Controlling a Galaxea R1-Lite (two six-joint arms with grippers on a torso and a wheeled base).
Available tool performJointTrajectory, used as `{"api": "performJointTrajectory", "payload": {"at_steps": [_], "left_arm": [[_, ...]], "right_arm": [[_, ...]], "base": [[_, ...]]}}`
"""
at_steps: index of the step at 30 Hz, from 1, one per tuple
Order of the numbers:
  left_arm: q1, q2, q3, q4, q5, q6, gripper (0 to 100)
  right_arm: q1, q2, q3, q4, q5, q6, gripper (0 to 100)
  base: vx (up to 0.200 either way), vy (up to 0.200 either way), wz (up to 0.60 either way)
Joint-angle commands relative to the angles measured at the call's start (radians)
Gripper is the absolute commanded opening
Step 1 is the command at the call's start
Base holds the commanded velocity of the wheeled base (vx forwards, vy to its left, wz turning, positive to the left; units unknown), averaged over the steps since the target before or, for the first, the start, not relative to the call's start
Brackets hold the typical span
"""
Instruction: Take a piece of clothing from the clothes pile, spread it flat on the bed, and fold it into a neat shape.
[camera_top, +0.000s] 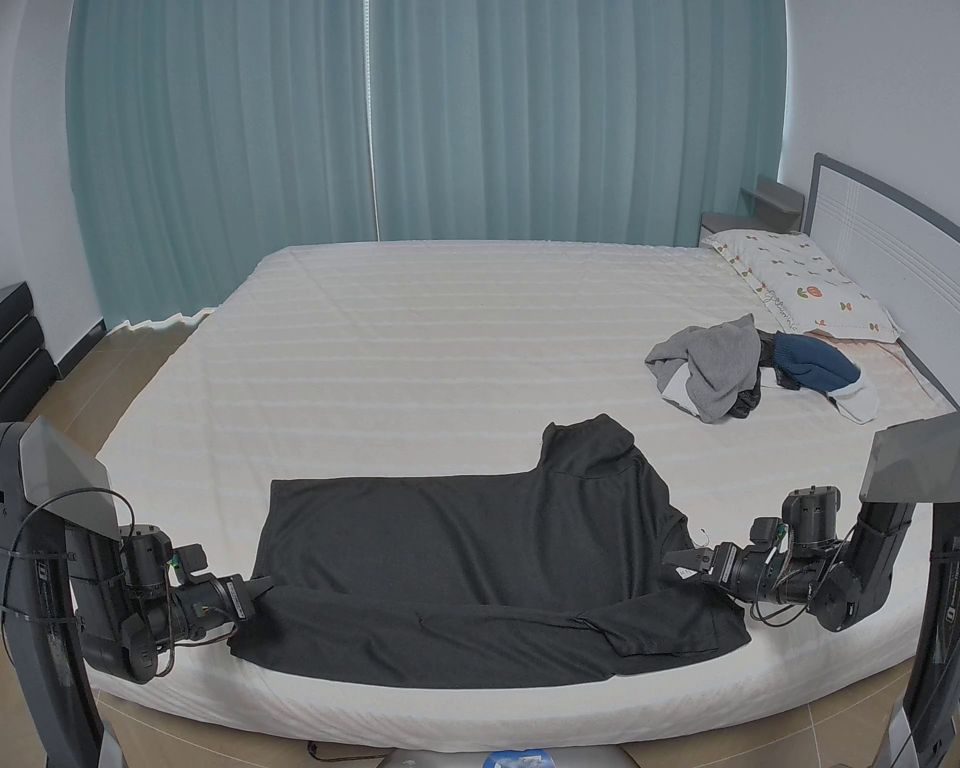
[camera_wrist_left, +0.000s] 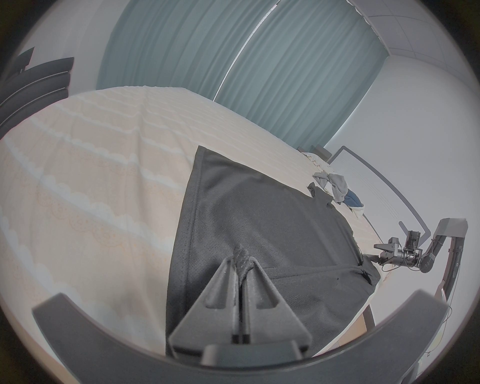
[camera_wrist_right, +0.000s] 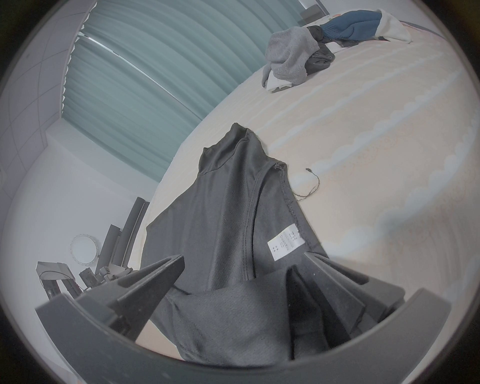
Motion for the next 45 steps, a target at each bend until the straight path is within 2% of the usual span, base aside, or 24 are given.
{"api": "performJointTrajectory", "payload": {"at_steps": [1, 3, 4, 15, 23, 27, 38, 45], "left_arm": [[0.0, 0.002, -0.001, -0.015, 0.0, 0.0, 0], [0.0, 0.002, -0.001, -0.015, 0.0, 0.0, 0], [0.0, 0.002, -0.001, -0.015, 0.0, 0.0, 0], [0.0, 0.002, 0.0, -0.015, 0.0, 0.0, 0], [0.0, -0.001, 0.008, -0.016, 0.003, 0.004, 0], [0.0, -0.001, 0.008, -0.016, 0.003, 0.007, 0], [0.002, -0.081, 0.072, -0.016, 0.003, 0.012, 0], [0.002, -0.121, 0.117, -0.016, 0.002, 0.017, 0]], "right_arm": [[0.001, 0.04, 0.007, -0.007, 0.001, 0.0, 100], [-0.002, 0.037, 0.011, -0.008, 0.002, 0.0, 100], [-0.002, 0.036, 0.014, -0.008, 0.008, 0.0, 0], [-0.008, 0.031, 0.042, -0.042, 0.022, 0.0, 0], [-0.018, 0.043, 0.094, -0.148, 0.024, 0.008, 0], [-0.024, 0.031, 0.105, -0.154, 0.022, 0.008, 0], [-0.039, -0.032, 0.258, -0.341, 0.025, 0.015, 0], [-0.082, -0.119, 0.324, -0.346, 0.036, 0.017, 0]], "base": [[0.0, 0.0, 0.0], [0.0, 0.0, 0.0], [0.0, 0.0, 0.0], [0.0, 0.0, 0.0], [0.0, 0.0, 0.0], [0.0, 0.0, 0.0], [0.0, 0.0, 0.0], [0.0, 0.0, 0.0]]}}
